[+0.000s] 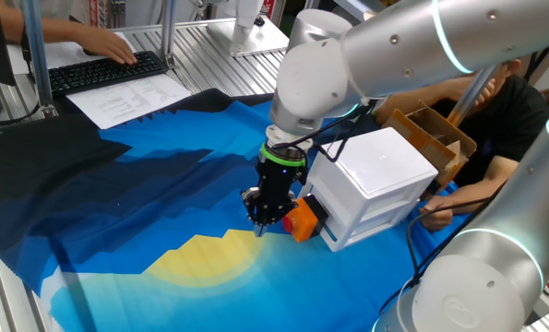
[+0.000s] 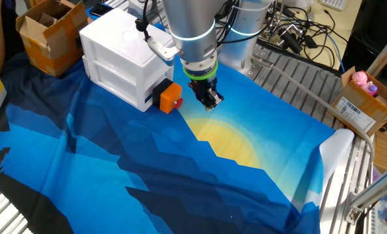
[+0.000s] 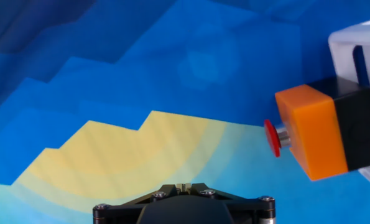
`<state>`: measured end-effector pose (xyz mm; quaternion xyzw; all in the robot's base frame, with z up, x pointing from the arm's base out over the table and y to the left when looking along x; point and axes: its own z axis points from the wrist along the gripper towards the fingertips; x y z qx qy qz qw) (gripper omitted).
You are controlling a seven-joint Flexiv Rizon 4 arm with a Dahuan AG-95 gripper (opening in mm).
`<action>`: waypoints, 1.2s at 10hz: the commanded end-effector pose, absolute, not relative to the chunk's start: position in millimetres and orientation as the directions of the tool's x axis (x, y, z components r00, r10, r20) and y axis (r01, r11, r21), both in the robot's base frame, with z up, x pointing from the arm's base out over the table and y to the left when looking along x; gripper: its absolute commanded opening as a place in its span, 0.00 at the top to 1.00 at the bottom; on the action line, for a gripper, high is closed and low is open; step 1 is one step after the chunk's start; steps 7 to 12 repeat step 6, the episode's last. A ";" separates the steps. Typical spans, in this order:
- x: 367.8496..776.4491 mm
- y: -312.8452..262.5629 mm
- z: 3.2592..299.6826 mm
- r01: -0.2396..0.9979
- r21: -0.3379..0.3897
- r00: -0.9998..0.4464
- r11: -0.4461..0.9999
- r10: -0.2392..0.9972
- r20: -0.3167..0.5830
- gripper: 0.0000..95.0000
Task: Press the button horizontally
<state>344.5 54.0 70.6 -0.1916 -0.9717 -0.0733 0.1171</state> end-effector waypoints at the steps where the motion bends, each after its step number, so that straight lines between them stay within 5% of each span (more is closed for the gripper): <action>1: 345.3 57.0 72.1 0.399 0.086 -0.890 0.913 0.364 0.275 1.00; 12: 345.1 58.6 72.7 0.412 0.068 -0.880 0.908 0.378 0.289 1.00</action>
